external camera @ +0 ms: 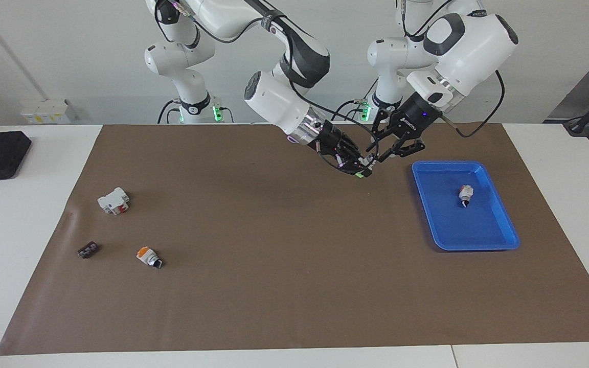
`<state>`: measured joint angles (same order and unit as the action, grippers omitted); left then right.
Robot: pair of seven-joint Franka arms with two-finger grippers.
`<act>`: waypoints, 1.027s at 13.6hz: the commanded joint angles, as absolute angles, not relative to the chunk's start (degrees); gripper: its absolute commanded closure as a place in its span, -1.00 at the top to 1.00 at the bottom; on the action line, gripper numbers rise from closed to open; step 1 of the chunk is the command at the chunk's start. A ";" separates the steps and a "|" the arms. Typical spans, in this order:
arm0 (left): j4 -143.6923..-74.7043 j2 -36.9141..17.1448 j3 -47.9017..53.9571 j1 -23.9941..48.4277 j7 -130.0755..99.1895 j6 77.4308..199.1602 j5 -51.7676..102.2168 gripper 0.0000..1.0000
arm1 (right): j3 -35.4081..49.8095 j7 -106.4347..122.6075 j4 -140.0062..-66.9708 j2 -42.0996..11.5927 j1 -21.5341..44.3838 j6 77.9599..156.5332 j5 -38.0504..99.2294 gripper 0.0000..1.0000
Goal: Turn and place switch with both arms
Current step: 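Reach the left gripper to the switch held by the right gripper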
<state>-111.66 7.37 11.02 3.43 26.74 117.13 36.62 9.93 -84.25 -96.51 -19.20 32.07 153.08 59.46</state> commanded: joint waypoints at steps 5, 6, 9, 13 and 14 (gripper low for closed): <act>-115.49 9.76 10.20 4.13 31.55 118.57 37.62 -0.45 | 10.11 -84.82 -96.85 -19.25 32.08 154.34 58.45 -1.00; -115.58 9.76 10.20 4.13 31.47 118.56 37.62 -0.50 | 10.11 -84.81 -97.12 -19.25 32.08 154.51 58.45 -1.00; -115.66 9.84 10.20 4.22 31.46 118.48 37.62 -0.76 | 10.11 -84.55 -97.21 -19.25 32.17 155.48 58.45 -1.00; -115.75 9.93 10.20 4.22 31.29 118.21 37.62 -1.00 | 10.11 -84.55 -97.21 -19.25 32.17 155.48 58.45 -1.00; -115.75 9.93 10.20 4.22 31.03 118.21 37.62 -1.00 | 10.11 -84.55 -97.21 -19.25 32.17 155.57 58.45 -1.00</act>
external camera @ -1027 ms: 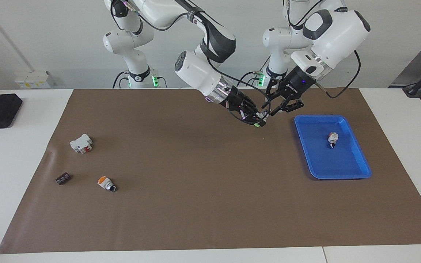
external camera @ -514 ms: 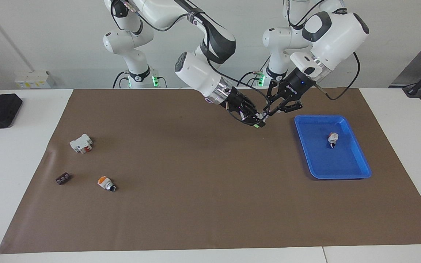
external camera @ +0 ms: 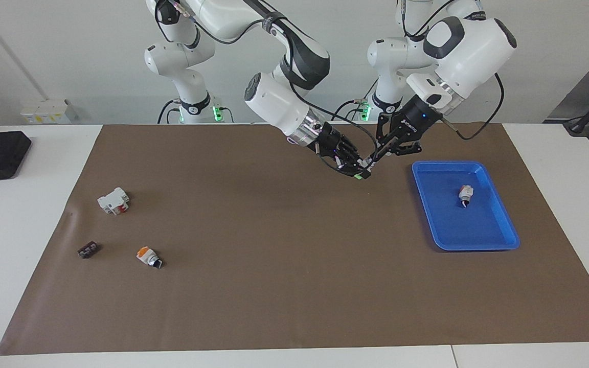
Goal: Turn and place switch with both arms
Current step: 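Reach the left gripper to the switch held by the right gripper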
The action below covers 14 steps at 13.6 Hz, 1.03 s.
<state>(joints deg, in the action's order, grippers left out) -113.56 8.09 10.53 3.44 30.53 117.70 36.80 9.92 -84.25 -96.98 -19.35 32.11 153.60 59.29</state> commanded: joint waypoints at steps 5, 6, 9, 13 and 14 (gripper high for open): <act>-115.75 10.11 10.37 4.74 27.09 118.12 37.62 -1.00 | 10.11 -84.55 -97.21 -19.25 32.17 155.48 58.45 -1.00; -115.75 10.11 10.37 5.44 24.55 118.39 37.62 -1.00 | 10.11 -84.55 -97.21 -19.25 32.17 155.48 58.45 -1.00; -115.75 10.11 10.37 5.97 17.07 118.56 37.62 -1.00 | 10.11 -84.55 -97.21 -19.25 32.17 155.48 58.45 -1.00; -115.66 10.11 10.46 7.11 5.84 118.30 37.62 -1.00 | 10.11 -84.55 -97.21 -19.25 32.17 155.48 58.45 -1.00; -115.66 10.11 10.46 7.21 1.36 118.30 37.62 -1.00 | 10.11 -84.55 -97.21 -19.25 32.08 155.48 58.45 -1.00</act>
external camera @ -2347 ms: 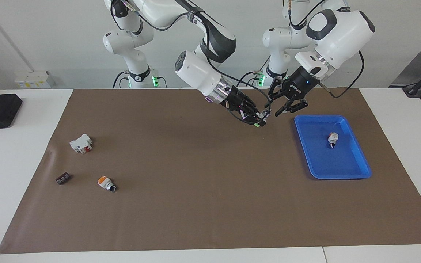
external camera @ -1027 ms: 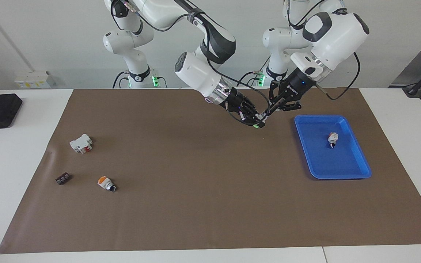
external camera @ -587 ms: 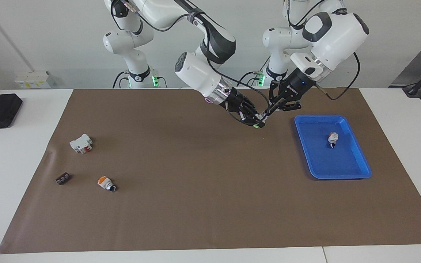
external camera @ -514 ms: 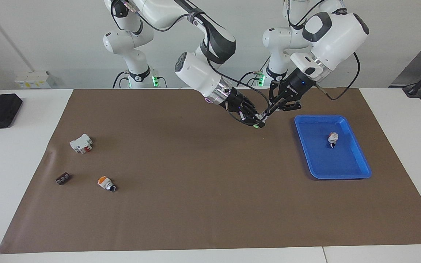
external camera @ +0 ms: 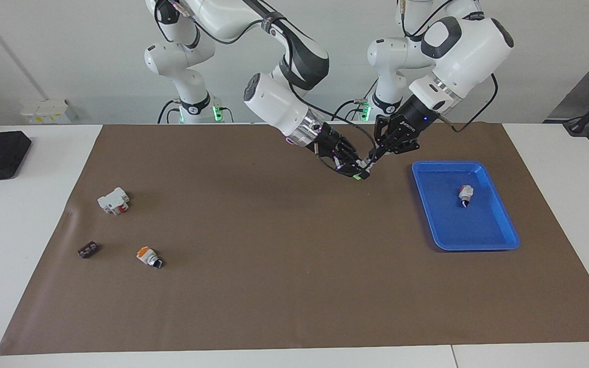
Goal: Turn and place switch with both arms
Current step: 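Grasp the switch with the left gripper while the right gripper holds it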
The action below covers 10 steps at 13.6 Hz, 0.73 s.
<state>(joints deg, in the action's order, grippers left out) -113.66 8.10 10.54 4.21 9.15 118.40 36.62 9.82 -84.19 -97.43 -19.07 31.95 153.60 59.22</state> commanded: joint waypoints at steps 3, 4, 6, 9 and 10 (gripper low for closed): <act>-115.66 10.11 10.46 8.88 -11.21 118.39 37.62 -1.00 | 10.11 -84.55 -97.21 -19.25 32.08 155.48 58.45 -1.00; -115.58 10.11 10.55 8.88 -14.21 118.30 37.62 -1.00 | 10.11 -84.55 -97.21 -19.25 32.08 155.48 58.45 -1.00; -115.58 10.11 10.55 8.88 -16.95 117.78 37.62 -1.00 | 10.19 -84.55 -97.21 -19.25 32.08 155.48 58.53 -1.00; -115.49 10.11 10.55 8.88 -25.55 117.69 37.62 -1.00 | 10.11 -84.64 -97.21 -19.25 32.08 155.48 58.54 -1.00; -115.49 10.11 10.55 9.05 -28.62 117.69 37.62 -1.00 | 10.11 -84.64 -97.21 -19.25 32.08 155.48 58.54 -1.00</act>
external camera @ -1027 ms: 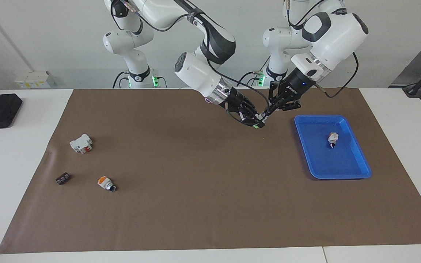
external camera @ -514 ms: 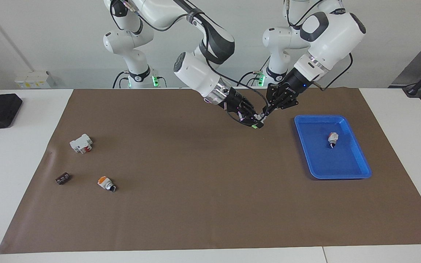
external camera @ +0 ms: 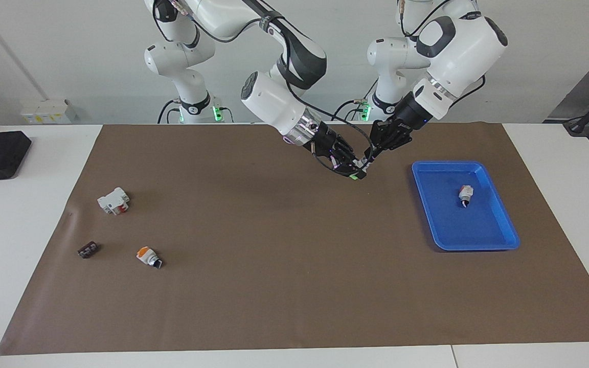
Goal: Turn and place switch with both arms
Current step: 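Grasp the switch with the left gripper while the right gripper holds it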
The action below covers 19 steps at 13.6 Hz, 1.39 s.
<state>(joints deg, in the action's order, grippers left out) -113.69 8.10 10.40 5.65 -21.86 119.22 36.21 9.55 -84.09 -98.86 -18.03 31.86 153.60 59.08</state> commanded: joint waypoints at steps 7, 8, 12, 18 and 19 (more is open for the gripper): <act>-115.05 9.93 10.55 10.37 -58.06 118.74 37.62 -1.00 | 10.20 -84.73 -97.12 -19.25 31.99 155.39 58.89 -1.00; -115.05 9.93 10.55 10.37 -62.27 119.18 37.62 -1.00 | 10.20 -84.73 -97.12 -19.25 31.99 155.39 58.89 -1.00; -115.22 9.58 10.63 10.46 -76.09 123.92 37.53 -1.00 | 10.20 -84.73 -96.94 -19.25 31.90 155.30 59.15 -1.00; -115.75 9.40 10.55 10.28 -85.08 126.91 37.18 -1.00 | 10.11 -84.73 -96.94 -19.25 31.90 155.21 59.15 -1.00; -115.75 9.40 10.55 10.28 -85.08 126.91 37.18 -1.00 | 10.19 -84.81 -96.94 -19.25 31.90 155.30 59.15 -1.00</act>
